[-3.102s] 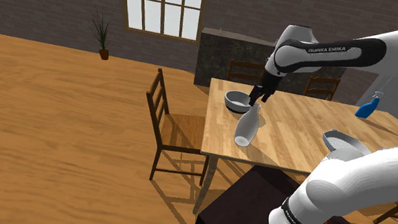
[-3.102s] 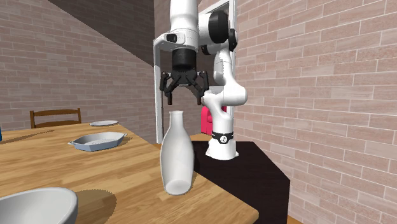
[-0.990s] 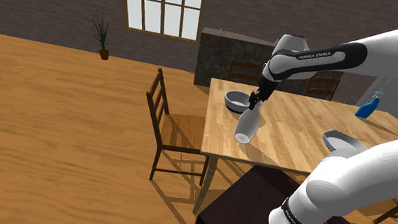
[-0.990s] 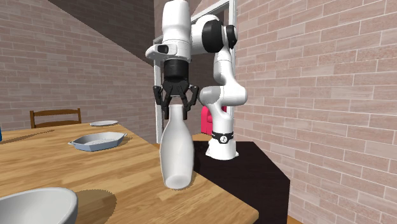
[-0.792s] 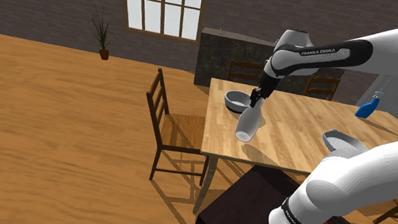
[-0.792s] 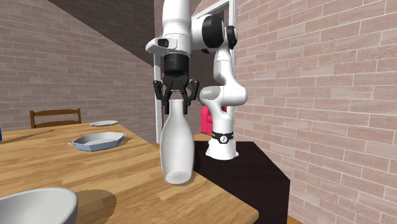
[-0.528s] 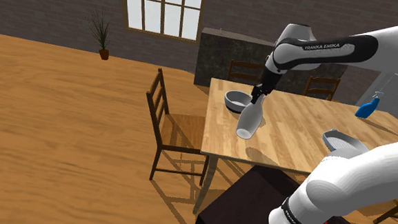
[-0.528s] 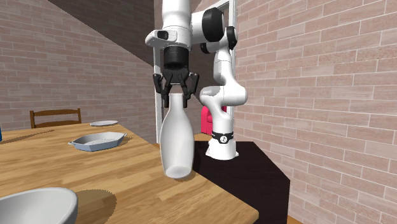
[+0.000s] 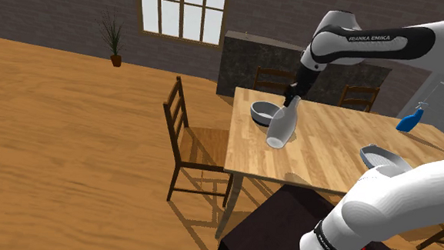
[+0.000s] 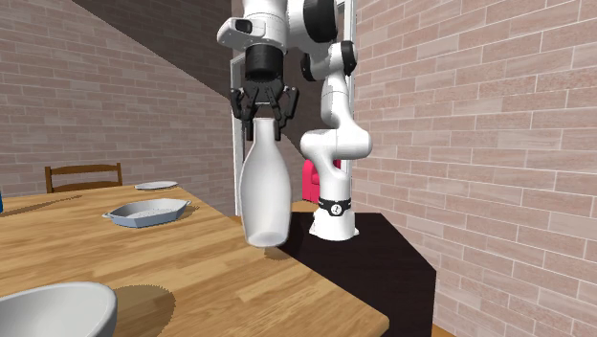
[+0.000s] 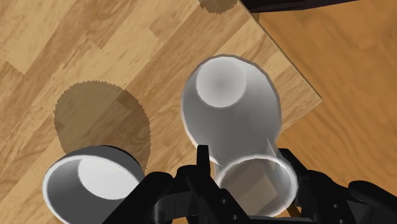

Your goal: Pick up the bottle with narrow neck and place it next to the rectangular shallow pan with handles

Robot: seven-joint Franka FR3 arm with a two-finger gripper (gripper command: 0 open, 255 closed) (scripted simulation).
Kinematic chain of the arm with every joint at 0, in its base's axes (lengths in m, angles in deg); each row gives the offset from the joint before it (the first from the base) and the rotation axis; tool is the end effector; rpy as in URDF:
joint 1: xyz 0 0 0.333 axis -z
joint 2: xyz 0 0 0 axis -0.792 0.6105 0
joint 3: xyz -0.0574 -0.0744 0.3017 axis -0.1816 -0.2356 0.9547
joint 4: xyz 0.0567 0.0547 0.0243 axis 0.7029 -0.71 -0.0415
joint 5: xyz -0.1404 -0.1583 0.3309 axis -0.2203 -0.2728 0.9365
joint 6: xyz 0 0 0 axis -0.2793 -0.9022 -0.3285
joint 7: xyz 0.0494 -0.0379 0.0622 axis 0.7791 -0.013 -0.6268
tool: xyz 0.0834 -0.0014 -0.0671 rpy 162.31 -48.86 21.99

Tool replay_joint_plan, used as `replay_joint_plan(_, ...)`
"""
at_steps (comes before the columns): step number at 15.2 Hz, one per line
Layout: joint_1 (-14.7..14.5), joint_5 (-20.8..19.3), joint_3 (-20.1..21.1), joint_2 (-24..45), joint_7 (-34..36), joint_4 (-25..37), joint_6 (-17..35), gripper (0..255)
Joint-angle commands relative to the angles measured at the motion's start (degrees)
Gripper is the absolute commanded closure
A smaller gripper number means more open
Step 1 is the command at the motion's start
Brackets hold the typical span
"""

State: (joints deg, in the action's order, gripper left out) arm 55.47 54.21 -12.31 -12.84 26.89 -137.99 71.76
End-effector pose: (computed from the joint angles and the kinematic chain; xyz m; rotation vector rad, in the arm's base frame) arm 0.3705 -0.1874 0.5220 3.1305 -0.1556 0.1929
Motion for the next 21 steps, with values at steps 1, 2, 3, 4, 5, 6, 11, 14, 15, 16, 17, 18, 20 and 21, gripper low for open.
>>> replay_joint_plan(1, 0.0, 0.1, 0.3, -0.4, 0.1, 1.2, -1.6, 255)
replay_joint_plan(2, -0.1, 0.1, 0.4, -0.4, 0.1, 1.9, -2.3, 255)
replay_joint_plan(3, -0.1, 0.2, 0.5, -0.5, 0.1, 2.7, -3.1, 255)
replay_joint_plan(4, -0.1, 0.3, 0.6, -0.5, 0.1, 3.4, -3.9, 255)
replay_joint_plan(5, -0.2, 0.3, 0.7, -0.5, 0.1, 4.2, -4.7, 255)
replay_joint_plan(6, -0.2, 0.4, 0.8, -0.5, 0.1, 5.0, -5.4, 255)
replay_joint_plan(11, -0.4, 0.8, 1.2, -0.2, 0.1, 9.0, -9.2, 255)
replay_joint_plan(14, -0.6, 1.0, 1.4, 0.1, 0.0, 11.5, -11.4, 255)
replay_joint_plan(15, -0.6, 1.1, 1.4, 0.2, 0.0, 12.4, -12.2, 255)
replay_joint_plan(16, -0.7, 1.1, 1.5, 0.4, 0.0, 13.3, -12.9, 255)
replay_joint_plan(17, -0.7, 1.2, 1.5, 0.5, 0.0, 14.2, -13.7, 255)
replay_joint_plan(18, -0.8, 1.3, 1.6, 0.7, -0.1, 15.1, -14.4, 255)
replay_joint_plan(20, -0.9, 1.5, 1.7, 1.0, -0.1, 16.9, -15.9, 255)
replay_joint_plan(21, -0.9, 1.5, 1.7, 1.2, -0.2, 17.8, -16.6, 255)
